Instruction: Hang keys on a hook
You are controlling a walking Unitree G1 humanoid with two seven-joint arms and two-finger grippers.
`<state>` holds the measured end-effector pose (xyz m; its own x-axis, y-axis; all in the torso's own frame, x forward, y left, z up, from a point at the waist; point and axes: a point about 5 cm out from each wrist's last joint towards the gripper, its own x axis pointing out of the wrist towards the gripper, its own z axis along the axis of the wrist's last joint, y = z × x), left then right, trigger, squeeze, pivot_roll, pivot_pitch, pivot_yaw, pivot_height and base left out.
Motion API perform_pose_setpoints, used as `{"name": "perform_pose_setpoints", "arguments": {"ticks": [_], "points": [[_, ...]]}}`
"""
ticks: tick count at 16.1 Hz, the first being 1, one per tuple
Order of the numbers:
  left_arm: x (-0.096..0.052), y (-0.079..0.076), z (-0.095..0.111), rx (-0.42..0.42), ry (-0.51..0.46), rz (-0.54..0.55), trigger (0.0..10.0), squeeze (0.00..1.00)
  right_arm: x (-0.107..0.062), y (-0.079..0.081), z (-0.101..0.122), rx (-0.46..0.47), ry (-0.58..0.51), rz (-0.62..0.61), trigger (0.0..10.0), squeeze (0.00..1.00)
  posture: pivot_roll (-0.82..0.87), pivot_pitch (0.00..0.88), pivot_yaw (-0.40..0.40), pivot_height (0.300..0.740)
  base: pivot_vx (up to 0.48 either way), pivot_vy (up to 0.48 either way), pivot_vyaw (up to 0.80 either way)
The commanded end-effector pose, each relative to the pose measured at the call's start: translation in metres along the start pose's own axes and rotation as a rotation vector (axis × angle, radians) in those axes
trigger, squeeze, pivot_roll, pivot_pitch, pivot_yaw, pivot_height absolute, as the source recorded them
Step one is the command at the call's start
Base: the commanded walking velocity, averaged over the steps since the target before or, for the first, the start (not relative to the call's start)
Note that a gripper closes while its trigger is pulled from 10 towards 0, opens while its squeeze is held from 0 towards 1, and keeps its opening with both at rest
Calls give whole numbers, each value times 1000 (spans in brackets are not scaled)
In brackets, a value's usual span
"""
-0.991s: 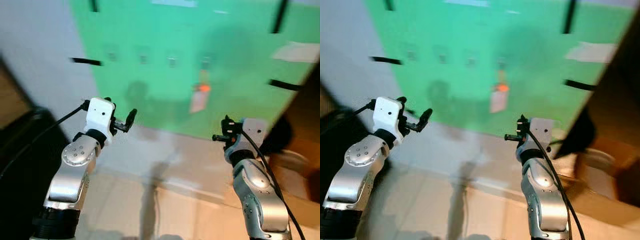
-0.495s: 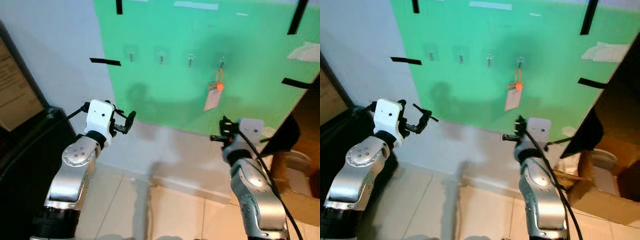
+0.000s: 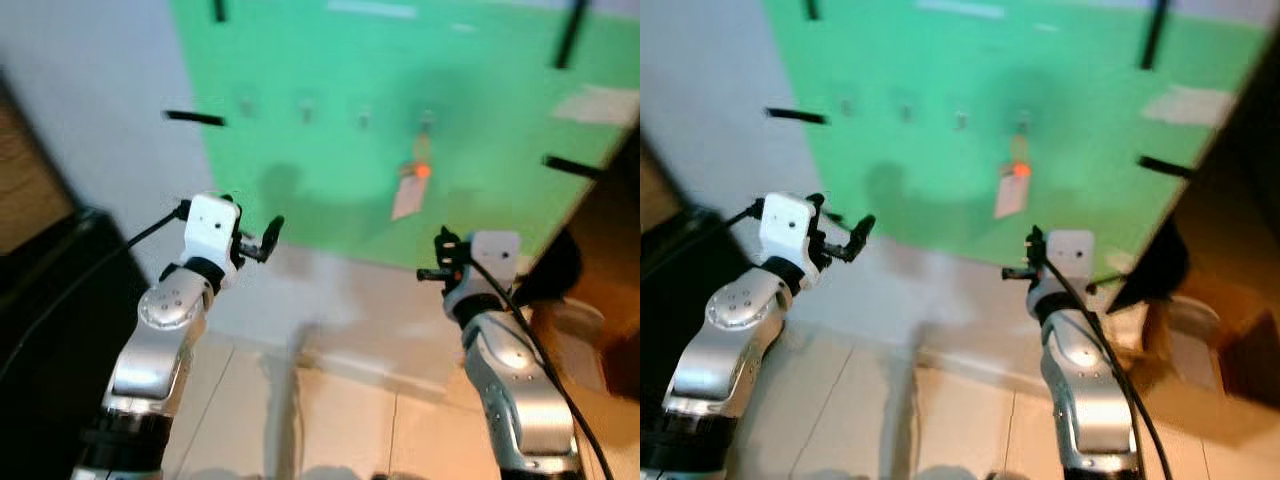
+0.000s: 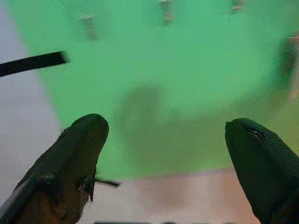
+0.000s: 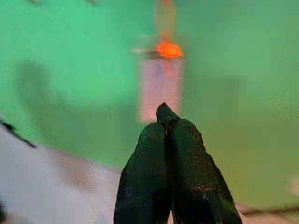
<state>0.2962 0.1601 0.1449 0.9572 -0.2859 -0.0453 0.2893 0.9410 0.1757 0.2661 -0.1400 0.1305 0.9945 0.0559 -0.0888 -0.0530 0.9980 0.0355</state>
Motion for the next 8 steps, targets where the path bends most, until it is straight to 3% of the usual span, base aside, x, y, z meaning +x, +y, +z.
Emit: {"name": "perform_pose_setpoints", "arguments": {"ticks": [1, 6, 8], "points": [[1, -1, 3, 2, -11, -9, 10000, 0, 0, -2, 2, 21, 2, -4, 10000, 0, -32, 0, 17, 740, 349, 0, 0], [-3, -4, -2, 21, 2, -32, 10000, 0, -3, 1, 1, -37, 13, 19, 10000, 0, -23, 0, 13, 740, 366, 0, 0], [-5, -4, -2, 31, 0, -35, 10000, 0, -3, 5, 0, -45, 17, 46, 10000, 0, -17, 0, 1, 740, 379, 0, 800]]}}
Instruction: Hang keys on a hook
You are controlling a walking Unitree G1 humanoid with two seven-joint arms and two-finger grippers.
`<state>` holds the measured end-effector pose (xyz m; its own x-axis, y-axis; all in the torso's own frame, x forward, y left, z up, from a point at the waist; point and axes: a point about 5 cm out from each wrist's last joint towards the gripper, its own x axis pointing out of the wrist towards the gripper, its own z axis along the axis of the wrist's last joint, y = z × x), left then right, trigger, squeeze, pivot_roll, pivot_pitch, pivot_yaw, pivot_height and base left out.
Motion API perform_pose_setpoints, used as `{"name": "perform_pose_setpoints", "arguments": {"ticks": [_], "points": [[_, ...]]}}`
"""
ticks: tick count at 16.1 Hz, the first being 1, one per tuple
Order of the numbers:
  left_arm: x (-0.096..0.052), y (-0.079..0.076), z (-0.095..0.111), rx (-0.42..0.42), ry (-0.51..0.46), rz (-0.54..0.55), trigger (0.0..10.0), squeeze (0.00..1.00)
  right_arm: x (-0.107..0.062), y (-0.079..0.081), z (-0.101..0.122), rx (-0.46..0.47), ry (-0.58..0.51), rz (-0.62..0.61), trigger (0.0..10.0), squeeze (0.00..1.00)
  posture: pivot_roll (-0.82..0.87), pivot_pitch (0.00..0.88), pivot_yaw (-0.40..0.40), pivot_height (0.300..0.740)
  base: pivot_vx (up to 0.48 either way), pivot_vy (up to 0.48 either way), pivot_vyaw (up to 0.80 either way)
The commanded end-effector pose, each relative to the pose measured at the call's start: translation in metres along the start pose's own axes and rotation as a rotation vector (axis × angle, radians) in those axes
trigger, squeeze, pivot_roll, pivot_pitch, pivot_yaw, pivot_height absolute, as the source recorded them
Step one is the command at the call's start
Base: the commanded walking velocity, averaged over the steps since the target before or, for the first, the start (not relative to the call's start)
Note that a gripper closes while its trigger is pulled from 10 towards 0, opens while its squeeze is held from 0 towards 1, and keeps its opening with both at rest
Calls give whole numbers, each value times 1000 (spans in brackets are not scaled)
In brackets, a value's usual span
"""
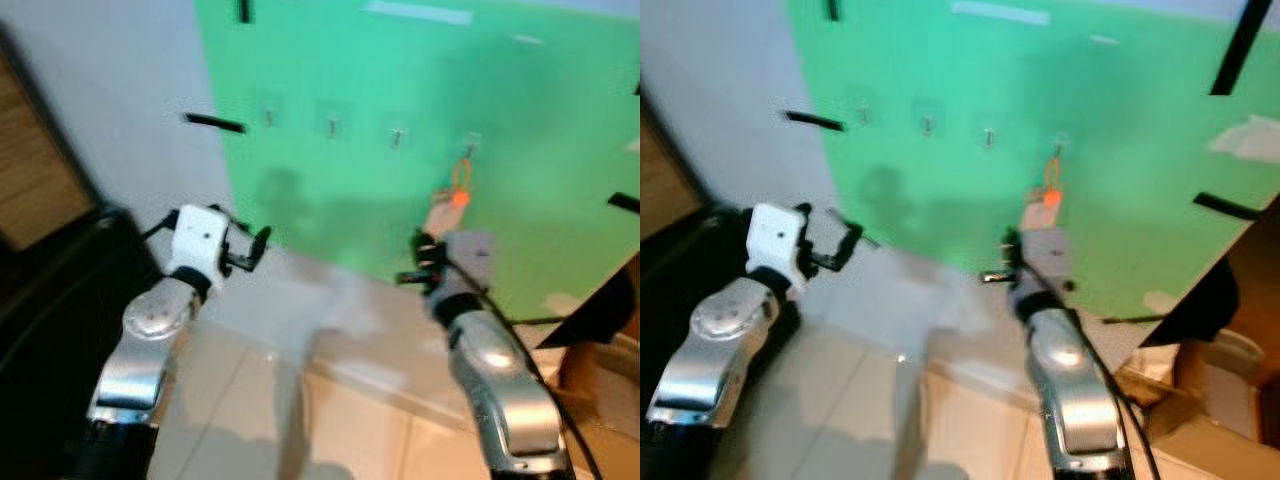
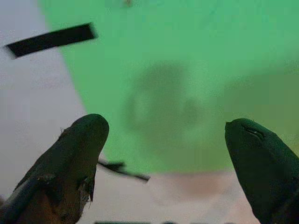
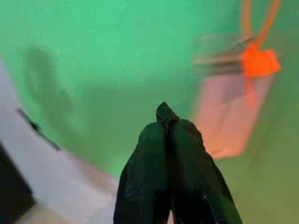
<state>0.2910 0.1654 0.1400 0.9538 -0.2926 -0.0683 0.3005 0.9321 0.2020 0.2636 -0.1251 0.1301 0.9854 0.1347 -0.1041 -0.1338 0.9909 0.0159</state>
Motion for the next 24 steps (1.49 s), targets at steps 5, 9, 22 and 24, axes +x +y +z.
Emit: {"name": "perform_pose_setpoints", "arguments": {"ticks": [5, 9, 22, 24], "points": [[-1, -9, 4, 29, -26, -28, 10000, 0, 0, -3, 12, -4, -44, 64, 10000, 0, -12, 0, -20, 740, 379, 0, 277], [-1, -13, 6, 33, -44, -71, 10000, 0, -7, 9, 22, -2, -87, 227, 10000, 0, -19, 0, -18, 740, 272, 0, 0], [-1, -31, 8, 70, -57, -406, 10000, 0, -9, 7, 52, -9, -164, 305, 10000, 0, -34, 0, -25, 740, 0, 0, 0], [-3, -33, 7, 66, -51, -439, 10000, 0, -10, 5, 55, -8, -162, 306, 10000, 0, -35, 0, -26, 740, 0, 0, 0]]}}
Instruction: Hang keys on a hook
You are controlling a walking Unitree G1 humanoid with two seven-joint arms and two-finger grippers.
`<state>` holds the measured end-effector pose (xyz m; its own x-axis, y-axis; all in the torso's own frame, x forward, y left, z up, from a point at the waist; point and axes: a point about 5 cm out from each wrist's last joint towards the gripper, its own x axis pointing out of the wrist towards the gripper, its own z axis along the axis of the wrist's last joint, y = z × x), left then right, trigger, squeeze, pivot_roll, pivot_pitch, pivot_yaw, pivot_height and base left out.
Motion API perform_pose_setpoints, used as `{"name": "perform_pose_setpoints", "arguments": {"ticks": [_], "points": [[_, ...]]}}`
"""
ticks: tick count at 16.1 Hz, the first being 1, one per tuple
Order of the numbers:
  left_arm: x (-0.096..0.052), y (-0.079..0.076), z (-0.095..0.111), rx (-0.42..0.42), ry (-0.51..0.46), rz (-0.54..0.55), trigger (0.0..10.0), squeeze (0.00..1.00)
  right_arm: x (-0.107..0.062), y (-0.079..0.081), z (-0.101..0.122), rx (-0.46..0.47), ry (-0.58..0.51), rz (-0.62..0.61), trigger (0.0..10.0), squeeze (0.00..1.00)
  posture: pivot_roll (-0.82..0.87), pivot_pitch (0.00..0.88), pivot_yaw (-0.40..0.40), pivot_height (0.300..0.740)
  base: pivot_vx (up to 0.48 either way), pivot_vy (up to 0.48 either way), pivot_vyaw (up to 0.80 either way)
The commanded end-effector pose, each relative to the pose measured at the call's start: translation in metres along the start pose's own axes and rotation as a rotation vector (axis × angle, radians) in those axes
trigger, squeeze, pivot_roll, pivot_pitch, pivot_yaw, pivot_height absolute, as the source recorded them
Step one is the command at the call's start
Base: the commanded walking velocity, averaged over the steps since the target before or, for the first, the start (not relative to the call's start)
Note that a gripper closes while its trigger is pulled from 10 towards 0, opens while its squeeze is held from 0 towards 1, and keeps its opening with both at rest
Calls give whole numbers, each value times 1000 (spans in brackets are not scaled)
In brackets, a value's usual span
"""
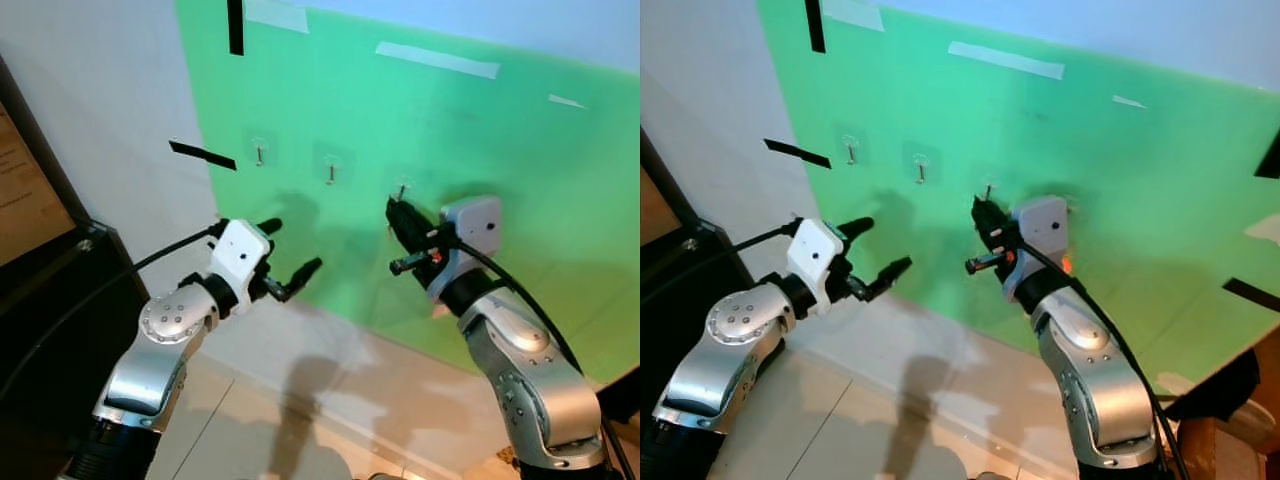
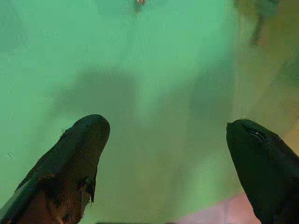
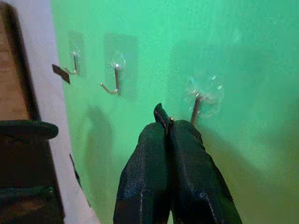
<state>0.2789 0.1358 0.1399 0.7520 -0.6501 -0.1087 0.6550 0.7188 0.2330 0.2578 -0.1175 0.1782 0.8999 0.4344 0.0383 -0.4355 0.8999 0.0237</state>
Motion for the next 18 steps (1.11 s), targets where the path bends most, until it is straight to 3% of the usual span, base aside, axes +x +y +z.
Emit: {"name": "perform_pose_setpoints", "arguments": {"ticks": [1, 7, 12, 18], "points": [[1, -3, 1, -5, 0, -31, 10000, 0, -1, -4, 8, -6, -18, -10, 10000, 0, -35, 0, -26, 740, 0, 0, 0], [-1, -3, 0, -4, 3, -49, 10000, 0, -4, -4, 9, 121, -4, -9, 10000, 0, -33, 0, -30, 740, 0, 0, 0], [0, -4, 1, -3, 3, -66, 10000, 0, -17, 0, 2, 147, 55, 21, 10000, 0, -39, 0, -21, 740, 0, 0, 0], [1, -6, 1, -2, 0, -94, 10000, 0, -20, -4, 8, 201, 28, -10, 10000, 0, -43, 0, -17, 740, 0, 0, 0]]}}
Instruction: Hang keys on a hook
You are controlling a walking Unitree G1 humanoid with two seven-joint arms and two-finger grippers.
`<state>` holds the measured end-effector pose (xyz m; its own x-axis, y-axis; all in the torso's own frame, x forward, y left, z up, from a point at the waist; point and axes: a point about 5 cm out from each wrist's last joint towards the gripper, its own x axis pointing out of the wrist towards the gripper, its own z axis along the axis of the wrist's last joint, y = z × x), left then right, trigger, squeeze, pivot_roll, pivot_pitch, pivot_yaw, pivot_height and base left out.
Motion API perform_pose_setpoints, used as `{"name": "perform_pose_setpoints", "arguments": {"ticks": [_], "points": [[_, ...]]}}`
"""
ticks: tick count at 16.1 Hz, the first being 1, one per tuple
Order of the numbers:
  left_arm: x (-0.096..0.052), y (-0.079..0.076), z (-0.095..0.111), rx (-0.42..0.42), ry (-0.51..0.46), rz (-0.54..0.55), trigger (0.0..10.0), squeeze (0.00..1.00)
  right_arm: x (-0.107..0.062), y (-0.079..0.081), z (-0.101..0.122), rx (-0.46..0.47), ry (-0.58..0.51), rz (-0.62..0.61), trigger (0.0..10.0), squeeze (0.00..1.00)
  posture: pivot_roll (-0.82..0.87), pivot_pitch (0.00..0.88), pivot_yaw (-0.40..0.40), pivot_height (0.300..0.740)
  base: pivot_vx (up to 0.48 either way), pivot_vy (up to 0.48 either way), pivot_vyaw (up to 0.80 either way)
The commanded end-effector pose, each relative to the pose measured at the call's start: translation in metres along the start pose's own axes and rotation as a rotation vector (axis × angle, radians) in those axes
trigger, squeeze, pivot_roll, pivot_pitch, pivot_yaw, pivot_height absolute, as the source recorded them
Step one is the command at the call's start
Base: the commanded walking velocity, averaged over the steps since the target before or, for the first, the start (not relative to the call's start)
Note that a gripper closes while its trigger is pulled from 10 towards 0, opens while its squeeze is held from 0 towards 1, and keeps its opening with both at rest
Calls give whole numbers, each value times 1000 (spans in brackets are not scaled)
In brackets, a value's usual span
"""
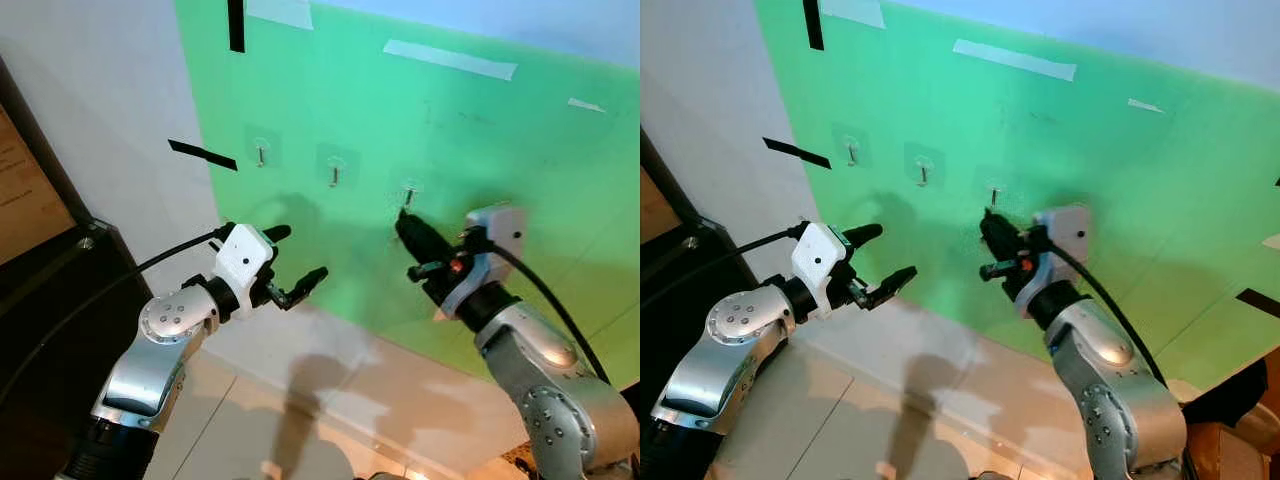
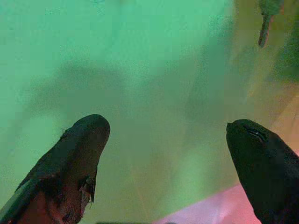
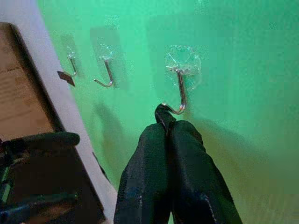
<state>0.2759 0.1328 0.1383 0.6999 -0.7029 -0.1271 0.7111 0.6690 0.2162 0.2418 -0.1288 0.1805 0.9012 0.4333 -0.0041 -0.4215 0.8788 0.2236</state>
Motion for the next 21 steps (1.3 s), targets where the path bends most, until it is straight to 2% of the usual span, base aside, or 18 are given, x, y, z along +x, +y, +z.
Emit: {"name": "perform_pose_setpoints", "arguments": {"ticks": [1, 4, 8, 11, 16, 21], "points": [[1, -3, 3, -5, -10, -37, 10000, 0, -1, 0, 5, 5, -18, 2, 10000, 0, -41, 0, -17, 740, 0, 0, 0], [-1, -10, 10, -53, -50, -129, 10000, 0, -1, 1, 8, 31, -37, 0, 10000, 0, -41, 0, -14, 740, 0, 0, 0], [-4, -17, 10, -78, -45, -202, 10000, 0, -2, 5, 12, 69, -62, 35, 10000, 0, -41, 0, -12, 740, 0, 0, 0], [-5, -17, 10, -83, -42, -211, 10000, 0, -2, 7, 11, 77, -60, 58, 10000, 0, -41, 0, -12, 740, 0, 0, 0], [-6, -19, 10, -89, -38, -216, 10000, 0, 1, 1, 15, 121, -92, 2, 10000, 0, -38, 0, -16, 740, 0, 0, 0], [-5, -19, 10, -91, -38, -221, 10000, 0, 0, 2, 17, 153, -107, 18, 10000, 0, -40, 0, -14, 740, 0, 0, 0]]}}
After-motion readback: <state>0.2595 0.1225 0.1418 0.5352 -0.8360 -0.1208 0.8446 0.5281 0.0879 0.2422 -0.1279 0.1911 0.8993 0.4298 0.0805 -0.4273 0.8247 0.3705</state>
